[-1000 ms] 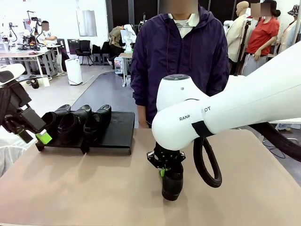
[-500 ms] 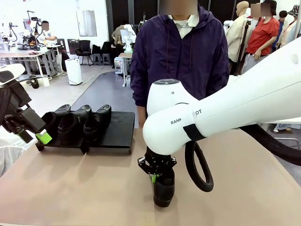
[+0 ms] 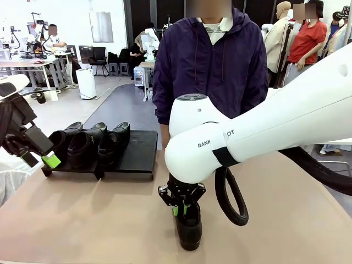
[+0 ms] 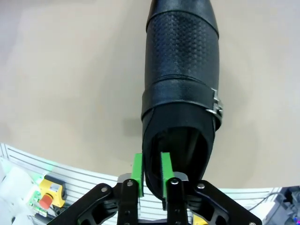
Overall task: Organize the shoes by placing them on the stand.
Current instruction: Pick up one Shoe and place it in the middle of the table.
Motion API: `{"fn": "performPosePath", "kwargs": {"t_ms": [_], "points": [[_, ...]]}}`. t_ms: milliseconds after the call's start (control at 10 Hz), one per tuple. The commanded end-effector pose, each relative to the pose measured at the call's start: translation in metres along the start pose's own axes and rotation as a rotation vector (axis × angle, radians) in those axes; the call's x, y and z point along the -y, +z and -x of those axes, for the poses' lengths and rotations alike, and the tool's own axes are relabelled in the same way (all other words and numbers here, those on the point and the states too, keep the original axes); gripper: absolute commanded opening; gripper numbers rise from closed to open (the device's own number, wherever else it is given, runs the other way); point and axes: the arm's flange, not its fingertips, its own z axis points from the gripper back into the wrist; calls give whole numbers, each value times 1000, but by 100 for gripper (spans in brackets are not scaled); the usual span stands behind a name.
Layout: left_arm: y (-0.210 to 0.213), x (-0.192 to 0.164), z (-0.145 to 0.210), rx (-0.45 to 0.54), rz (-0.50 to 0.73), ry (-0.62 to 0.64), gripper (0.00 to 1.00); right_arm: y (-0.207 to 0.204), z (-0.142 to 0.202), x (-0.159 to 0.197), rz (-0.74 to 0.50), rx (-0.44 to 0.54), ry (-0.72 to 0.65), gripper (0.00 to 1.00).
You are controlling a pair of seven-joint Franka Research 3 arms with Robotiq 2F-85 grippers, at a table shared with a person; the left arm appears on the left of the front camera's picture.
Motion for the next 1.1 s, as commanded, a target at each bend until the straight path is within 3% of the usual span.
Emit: {"fn": "performPosePath", "kwargs": {"t_ms": [0,200,400,700,1000], "points": [[1,1,1,6,18,9,100,6,-2,2,-22,29,16,100],[1,1,1,6,18,9,100,18,1,10,-50,44,16,100],[1,1,1,6,18,9,100,70,19,46,-143,42,18,100],[1,1,1,6,18,9,100,163,95,159,-298,47,95,100],[1,1,1,6,18,9,100,181,165,273,-350,127,-1,100]]}}
